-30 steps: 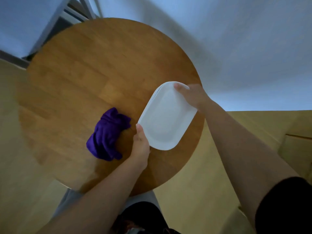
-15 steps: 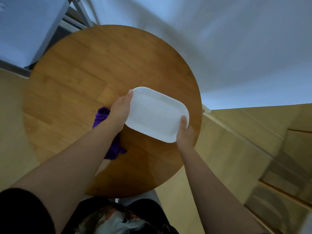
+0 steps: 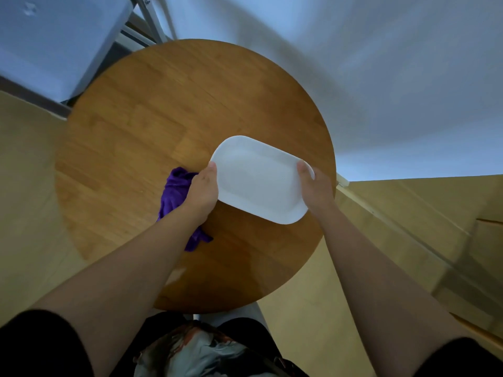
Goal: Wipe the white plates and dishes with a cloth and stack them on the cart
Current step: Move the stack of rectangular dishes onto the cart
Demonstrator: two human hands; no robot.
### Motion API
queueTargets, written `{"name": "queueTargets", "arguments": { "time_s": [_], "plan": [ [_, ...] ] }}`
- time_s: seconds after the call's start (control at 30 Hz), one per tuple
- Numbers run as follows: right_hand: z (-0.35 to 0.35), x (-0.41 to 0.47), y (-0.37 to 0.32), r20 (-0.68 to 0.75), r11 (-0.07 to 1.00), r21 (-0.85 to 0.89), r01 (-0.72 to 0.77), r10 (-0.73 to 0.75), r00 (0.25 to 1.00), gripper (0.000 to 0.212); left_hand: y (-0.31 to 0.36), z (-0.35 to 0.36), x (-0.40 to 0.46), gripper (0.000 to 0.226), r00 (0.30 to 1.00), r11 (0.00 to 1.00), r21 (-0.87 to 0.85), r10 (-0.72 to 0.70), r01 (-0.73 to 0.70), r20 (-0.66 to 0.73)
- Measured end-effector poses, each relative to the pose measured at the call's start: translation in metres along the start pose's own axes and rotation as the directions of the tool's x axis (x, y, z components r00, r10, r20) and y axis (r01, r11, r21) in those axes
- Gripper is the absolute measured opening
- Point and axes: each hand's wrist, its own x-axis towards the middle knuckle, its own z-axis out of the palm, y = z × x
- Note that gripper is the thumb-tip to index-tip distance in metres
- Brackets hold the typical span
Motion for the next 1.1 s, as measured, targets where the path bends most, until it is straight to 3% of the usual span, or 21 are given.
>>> {"name": "queueTargets", "arguments": {
  "time_s": [0.17, 0.27, 0.5, 0.7, 0.97, 1.1],
  "plan": [
    [0.001, -0.015, -0.009, -0.074, 0.997, 0.064, 0.039, -0.034, 0.997, 0.035, 0.006, -0.011, -0.010, 0.051, 0.997, 0.999, -0.041, -0.014, 0.010, -0.074],
    [-0.005, -0.031, -0.028, -0.107, 0.992, 0.109, 0.067, -0.056, 0.993, 0.029, 0.012, -0.030, -0.026, 0.044, 0.996, 0.998, -0.033, 0.060, -0.062, -0.063],
    [0.006, -0.103, -0.093, -0.135, 0.976, 0.088, 0.198, -0.185, 0.973, 0.044, 0.026, -0.106, -0.076, 0.036, 0.971, 0.959, -0.171, 0.208, -0.225, -0.116],
    [0.062, -0.186, -0.151, -0.081, 0.939, 0.061, 0.338, -0.333, 0.940, 0.047, 0.015, -0.212, -0.122, 0.051, 0.929, 0.935, -0.082, 0.329, -0.346, -0.166],
    [0.183, -0.300, -0.223, -0.051, 0.910, 0.133, 0.392, -0.389, 0.920, 0.042, -0.023, -0.400, -0.167, 0.046, 0.893, 0.892, -0.151, 0.389, -0.427, -0.225],
    [0.241, -0.342, -0.262, -0.009, 0.901, 0.143, 0.410, -0.413, 0.911, 0.042, -0.037, -0.483, -0.176, 0.049, 0.892, 0.888, -0.208, 0.343, -0.410, -0.294]
  ]
}}
